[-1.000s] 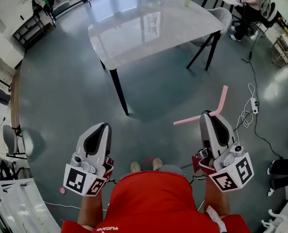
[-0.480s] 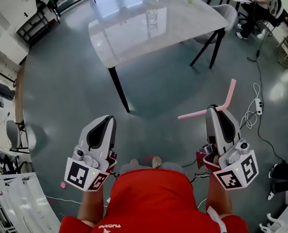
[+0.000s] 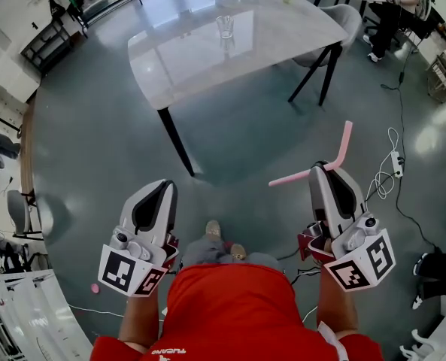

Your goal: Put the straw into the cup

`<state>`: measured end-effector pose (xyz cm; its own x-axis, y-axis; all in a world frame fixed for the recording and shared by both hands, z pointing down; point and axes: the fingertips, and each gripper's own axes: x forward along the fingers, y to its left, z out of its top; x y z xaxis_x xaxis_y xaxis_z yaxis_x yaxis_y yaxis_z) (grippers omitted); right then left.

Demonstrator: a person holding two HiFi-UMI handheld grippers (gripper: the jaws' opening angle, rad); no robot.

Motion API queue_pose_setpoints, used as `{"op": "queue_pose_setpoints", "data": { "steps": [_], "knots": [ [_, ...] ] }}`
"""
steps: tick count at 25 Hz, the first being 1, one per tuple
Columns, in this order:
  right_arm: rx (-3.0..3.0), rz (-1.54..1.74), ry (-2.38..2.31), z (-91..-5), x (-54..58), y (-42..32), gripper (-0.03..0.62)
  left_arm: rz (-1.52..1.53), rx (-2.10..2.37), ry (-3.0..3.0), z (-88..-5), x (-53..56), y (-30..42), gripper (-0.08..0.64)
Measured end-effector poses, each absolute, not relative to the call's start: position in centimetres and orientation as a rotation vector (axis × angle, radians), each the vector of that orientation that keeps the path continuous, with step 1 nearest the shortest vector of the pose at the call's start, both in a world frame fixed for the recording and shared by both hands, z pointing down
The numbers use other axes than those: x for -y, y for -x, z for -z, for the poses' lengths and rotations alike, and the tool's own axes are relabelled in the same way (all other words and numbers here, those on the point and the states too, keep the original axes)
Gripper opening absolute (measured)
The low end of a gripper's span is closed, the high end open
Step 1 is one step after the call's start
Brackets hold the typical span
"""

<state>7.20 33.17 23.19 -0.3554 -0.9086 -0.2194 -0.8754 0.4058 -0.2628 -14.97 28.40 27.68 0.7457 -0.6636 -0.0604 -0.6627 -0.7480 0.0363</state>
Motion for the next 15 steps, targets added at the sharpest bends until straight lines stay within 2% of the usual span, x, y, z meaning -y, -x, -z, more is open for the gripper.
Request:
{"op": "queue_pose_setpoints", "data": {
  "steps": [15],
  "knots": [
    [-2.349,0.140,1.574,-23.6,-26.3,-7.7,0.017,0.158,1.075,-2.924,-28.4,-21.1,14.2,0.006]
  ]
}}
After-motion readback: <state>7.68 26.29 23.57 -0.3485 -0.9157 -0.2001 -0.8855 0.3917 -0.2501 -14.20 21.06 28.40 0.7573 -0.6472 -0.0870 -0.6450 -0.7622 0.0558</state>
